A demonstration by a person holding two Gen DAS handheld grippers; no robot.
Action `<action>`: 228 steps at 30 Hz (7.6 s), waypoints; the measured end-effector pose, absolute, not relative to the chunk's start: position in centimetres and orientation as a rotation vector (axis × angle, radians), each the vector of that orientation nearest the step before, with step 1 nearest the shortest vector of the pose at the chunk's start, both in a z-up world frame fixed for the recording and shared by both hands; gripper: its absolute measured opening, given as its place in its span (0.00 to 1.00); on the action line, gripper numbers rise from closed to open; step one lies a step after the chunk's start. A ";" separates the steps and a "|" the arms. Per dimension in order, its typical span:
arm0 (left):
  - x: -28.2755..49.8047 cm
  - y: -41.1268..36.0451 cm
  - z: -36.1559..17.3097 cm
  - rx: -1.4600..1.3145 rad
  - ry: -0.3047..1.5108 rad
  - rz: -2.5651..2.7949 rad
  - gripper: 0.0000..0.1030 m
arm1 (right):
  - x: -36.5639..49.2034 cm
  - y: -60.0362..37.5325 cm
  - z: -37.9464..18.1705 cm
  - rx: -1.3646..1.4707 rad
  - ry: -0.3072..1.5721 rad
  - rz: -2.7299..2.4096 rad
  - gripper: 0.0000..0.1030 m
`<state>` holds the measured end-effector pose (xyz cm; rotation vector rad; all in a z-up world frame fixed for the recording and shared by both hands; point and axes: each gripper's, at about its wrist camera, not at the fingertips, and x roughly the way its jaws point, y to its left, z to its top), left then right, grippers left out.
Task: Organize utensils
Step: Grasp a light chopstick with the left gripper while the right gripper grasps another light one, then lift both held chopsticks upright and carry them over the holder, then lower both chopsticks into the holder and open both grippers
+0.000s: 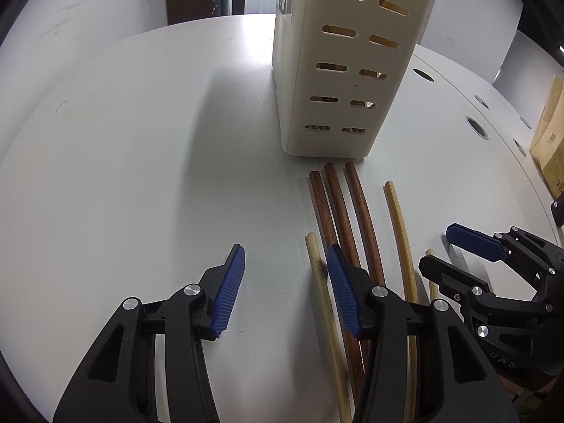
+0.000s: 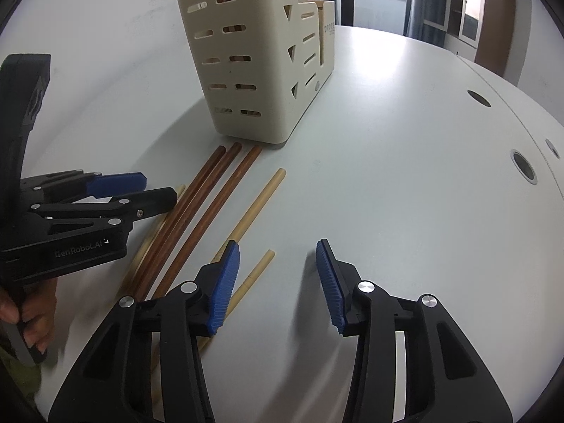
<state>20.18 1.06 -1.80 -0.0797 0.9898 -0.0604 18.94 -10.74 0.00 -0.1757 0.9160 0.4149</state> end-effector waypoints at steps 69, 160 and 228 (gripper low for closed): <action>14.0 1.4 11.2 -0.154 0.576 -0.040 0.04 | 15.3 -12.9 11.3 -0.057 0.536 0.556 0.05; 16.5 -0.3 23.0 -0.125 -0.115 0.023 0.04 | 21.0 -13.9 24.5 0.111 -0.111 0.708 0.05; 16.8 1.2 19.4 -0.098 0.264 -0.023 0.34 | 21.7 -13.4 19.2 -0.041 0.295 0.575 0.27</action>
